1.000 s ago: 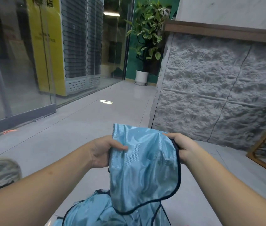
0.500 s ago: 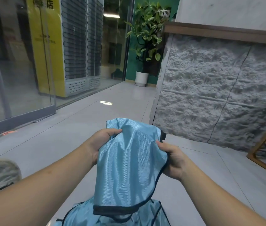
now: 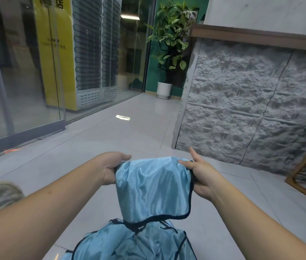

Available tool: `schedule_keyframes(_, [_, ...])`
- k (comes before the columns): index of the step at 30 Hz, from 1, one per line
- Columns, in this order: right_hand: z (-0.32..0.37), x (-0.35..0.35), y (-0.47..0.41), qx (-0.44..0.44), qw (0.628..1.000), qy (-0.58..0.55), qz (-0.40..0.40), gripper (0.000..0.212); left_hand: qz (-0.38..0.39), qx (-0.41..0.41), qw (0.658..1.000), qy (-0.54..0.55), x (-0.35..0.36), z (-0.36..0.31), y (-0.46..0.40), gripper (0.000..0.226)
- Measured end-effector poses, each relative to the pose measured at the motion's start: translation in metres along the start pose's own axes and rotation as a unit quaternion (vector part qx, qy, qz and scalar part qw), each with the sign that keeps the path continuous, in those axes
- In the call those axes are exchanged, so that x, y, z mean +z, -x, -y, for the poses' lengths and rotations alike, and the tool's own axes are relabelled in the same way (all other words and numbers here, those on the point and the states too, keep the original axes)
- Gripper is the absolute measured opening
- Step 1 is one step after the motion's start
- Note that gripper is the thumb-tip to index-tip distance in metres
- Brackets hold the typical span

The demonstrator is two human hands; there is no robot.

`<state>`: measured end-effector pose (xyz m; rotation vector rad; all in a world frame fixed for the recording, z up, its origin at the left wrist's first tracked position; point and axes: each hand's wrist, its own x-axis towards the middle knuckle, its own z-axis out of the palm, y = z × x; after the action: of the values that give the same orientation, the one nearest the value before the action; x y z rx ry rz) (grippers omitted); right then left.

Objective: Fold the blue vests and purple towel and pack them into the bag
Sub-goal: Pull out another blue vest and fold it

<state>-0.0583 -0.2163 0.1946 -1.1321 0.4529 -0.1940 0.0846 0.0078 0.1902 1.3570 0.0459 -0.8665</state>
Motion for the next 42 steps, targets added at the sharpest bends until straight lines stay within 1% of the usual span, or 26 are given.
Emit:
schedule_keyframes(1, [0.0, 0.001, 0.0, 0.003, 1.0, 0.011, 0.005, 0.068, 0.02, 0.016, 1.0, 0.01, 0.0, -0.002, 0.003, 0.033])
schedule_keyframes(3, [0.002, 0.002, 0.0, 0.004, 0.999, 0.038, 0.007, 0.043, 0.063, 0.059, 0.996, -0.037, 0.0, -0.004, 0.007, 0.047])
schedule_keyframes(4, [0.003, 0.002, 0.0, 0.004, 0.999, 0.048, 0.01, 0.036, 0.078, 0.072, 0.99, -0.087, 0.001, -0.005, 0.008, 0.054])
schedule_keyframes(5, [0.005, 0.003, 0.0, 0.004, 0.998, 0.06, 0.015, 0.032, 0.087, 0.075, 0.983, -0.144, 0.003, -0.005, 0.011, 0.056])
schedule_keyframes(6, [0.008, 0.003, 0.002, 0.005, 0.997, 0.079, 0.023, 0.029, 0.084, 0.077, 0.973, -0.199, 0.004, -0.006, 0.012, 0.053])
schedule_keyframes(7, [0.01, 0.003, 0.003, 0.008, 0.994, 0.1, 0.033, 0.028, 0.08, 0.077, 0.964, -0.243, 0.005, -0.005, 0.013, 0.046])
schedule_keyframes(9, [0.014, 0.003, 0.005, 0.01, 0.989, 0.143, 0.045, 0.035, 0.082, 0.074, 0.944, -0.311, 0.007, -0.004, 0.016, 0.038])
schedule_keyframes(12, [0.021, 0.003, 0.009, 0.012, 0.973, 0.224, 0.05, 0.052, 0.07, 0.07, 0.921, -0.376, 0.009, 0.0, 0.017, 0.038])
schedule_keyframes(13, [0.023, 0.004, 0.011, 0.014, 0.961, 0.27, 0.054, 0.057, 0.058, 0.074, 0.918, -0.386, 0.009, 0.001, 0.017, 0.038])
schedule_keyframes(15, [0.022, 0.006, 0.013, 0.01, 0.925, 0.375, 0.057, 0.061, 0.031, 0.091, 0.913, -0.397, 0.007, 0.0, 0.016, 0.034])
schedule_keyframes(16, [0.022, 0.007, 0.013, 0.001, 0.905, 0.422, 0.057, 0.057, 0.024, 0.099, 0.909, -0.404, 0.006, -0.001, 0.016, 0.031])
schedule_keyframes(17, [0.02, 0.008, 0.012, -0.011, 0.888, 0.457, 0.055, 0.047, 0.022, 0.104, 0.906, -0.41, 0.004, -0.003, 0.016, 0.026])
schedule_keyframes(19, [0.019, 0.008, 0.011, -0.039, 0.866, 0.498, 0.033, 0.028, 0.023, 0.107, 0.902, -0.419, 0.001, -0.006, 0.016, 0.015])
schedule_keyframes(20, [0.018, 0.007, 0.01, -0.052, 0.86, 0.507, 0.018, 0.022, 0.019, 0.109, 0.901, -0.42, 0.0, -0.008, 0.017, 0.01])
schedule_keyframes(21, [0.018, 0.006, 0.009, -0.062, 0.856, 0.514, 0.005, 0.018, 0.013, 0.114, 0.9, -0.421, -0.001, -0.009, 0.018, 0.008])
schedule_keyframes(24, [0.019, 0.004, 0.008, -0.069, 0.839, 0.54, -0.011, 0.014, -0.005, 0.139, 0.892, -0.431, -0.002, -0.01, 0.019, 0.013])
schedule_keyframes(26, [0.018, 0.001, 0.007, -0.072, 0.843, 0.533, -0.019, 0.013, -0.007, 0.152, 0.886, -0.439, -0.004, -0.011, 0.02, 0.015])
schedule_keyframes(28, [0.017, -0.004, 0.004, -0.078, 0.86, 0.503, -0.029, 0.013, -0.01, 0.169, 0.887, -0.429, -0.007, -0.011, 0.019, 0.016])
schedule_keyframes(30, [0.015, -0.008, 0.001, -0.076, 0.879, 0.469, -0.031, 0.013, -0.007, 0.182, 0.897, -0.404, -0.009, -0.01, 0.019, 0.013])
schedule_keyframes(32, [0.011, -0.01, -0.001, -0.076, 0.897, 0.434, -0.025, 0.016, 0.013, 0.195, 0.906, -0.376, -0.01, -0.008, 0.019, 0.005])
schedule_keyframes(35, [0.005, -0.011, -0.005, -0.089, 0.918, 0.386, -0.011, 0.016, 0.025, 0.22, 0.918, -0.33, -0.012, -0.002, 0.018, 0.005])
schedule_keyframes(37, [0.001, -0.012, -0.007, -0.085, 0.933, 0.349, 0.003, 0.018, 0.024, 0.233, 0.926, -0.296, -0.014, 0.003, 0.016, 0.011])
schedule_keyframes(39, [-0.001, -0.012, -0.007, -0.071, 0.948, 0.311, 0.017, 0.019, 0.033, 0.229, 0.933, -0.276, -0.016, 0.009, 0.013, 0.015])
schedule_keyframes(42, [-0.01, -0.01, -0.002, -0.04, 0.968, 0.248, 0.021, 0.02, 0.046, 0.194, 0.95, -0.24, -0.021, 0.02, 0.008, 0.021])
